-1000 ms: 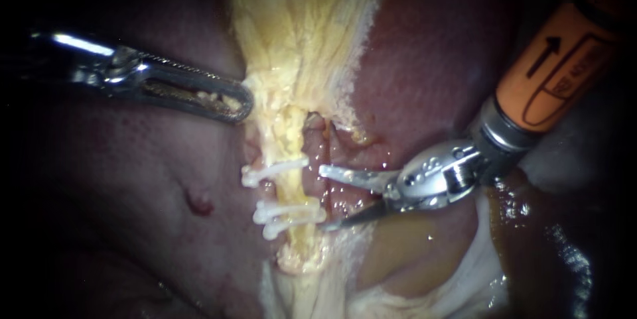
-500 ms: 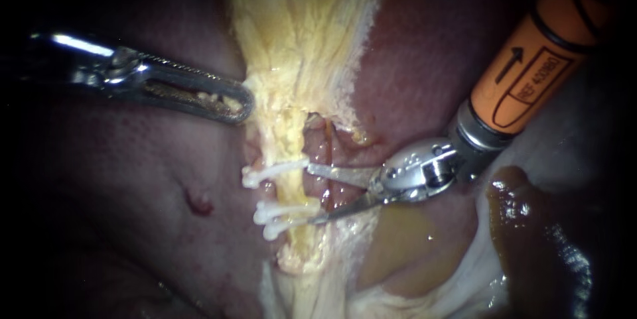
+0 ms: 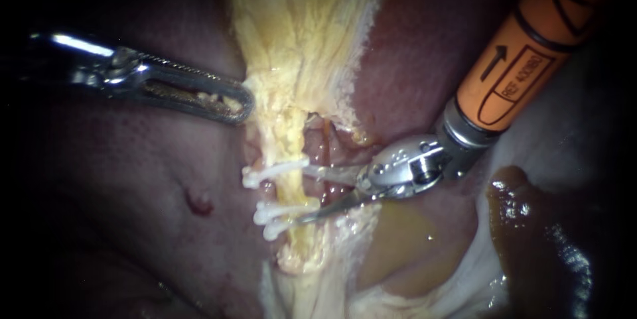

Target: Go to the cutting position left tube

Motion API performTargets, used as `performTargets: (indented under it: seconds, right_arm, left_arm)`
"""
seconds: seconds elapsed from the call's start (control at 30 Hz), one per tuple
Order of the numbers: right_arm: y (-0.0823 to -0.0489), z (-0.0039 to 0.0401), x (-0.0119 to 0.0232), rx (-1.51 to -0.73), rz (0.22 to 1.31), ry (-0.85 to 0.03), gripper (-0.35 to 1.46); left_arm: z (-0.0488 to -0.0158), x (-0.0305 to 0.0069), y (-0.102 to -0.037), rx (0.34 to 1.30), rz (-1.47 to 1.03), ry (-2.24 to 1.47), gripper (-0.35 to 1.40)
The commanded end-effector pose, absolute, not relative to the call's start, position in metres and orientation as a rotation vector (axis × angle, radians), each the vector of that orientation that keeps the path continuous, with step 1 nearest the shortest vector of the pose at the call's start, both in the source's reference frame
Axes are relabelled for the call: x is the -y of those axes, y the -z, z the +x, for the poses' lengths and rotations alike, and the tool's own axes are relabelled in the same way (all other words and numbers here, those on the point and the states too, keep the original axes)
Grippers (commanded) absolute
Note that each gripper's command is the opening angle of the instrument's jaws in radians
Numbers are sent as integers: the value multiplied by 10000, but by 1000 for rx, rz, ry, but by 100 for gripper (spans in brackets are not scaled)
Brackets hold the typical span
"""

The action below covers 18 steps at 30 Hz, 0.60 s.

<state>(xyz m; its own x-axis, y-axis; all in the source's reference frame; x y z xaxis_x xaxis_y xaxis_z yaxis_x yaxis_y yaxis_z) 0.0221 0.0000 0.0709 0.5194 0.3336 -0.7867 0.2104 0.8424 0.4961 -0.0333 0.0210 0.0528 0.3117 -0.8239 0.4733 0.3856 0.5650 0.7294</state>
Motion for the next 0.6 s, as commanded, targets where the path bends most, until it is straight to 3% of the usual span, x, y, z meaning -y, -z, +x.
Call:
performTargets:
  seconds: [0.03,0.6]
  right_arm:
    - [-707,223,1,-1046,599,-73,140]
    - [-707,260,0,-1163,696,-86,137]
  left_arm:
    - [-333,-210,-529,945,545,852,-35]
    - [-337,-213,-535,945,544,853,-35]
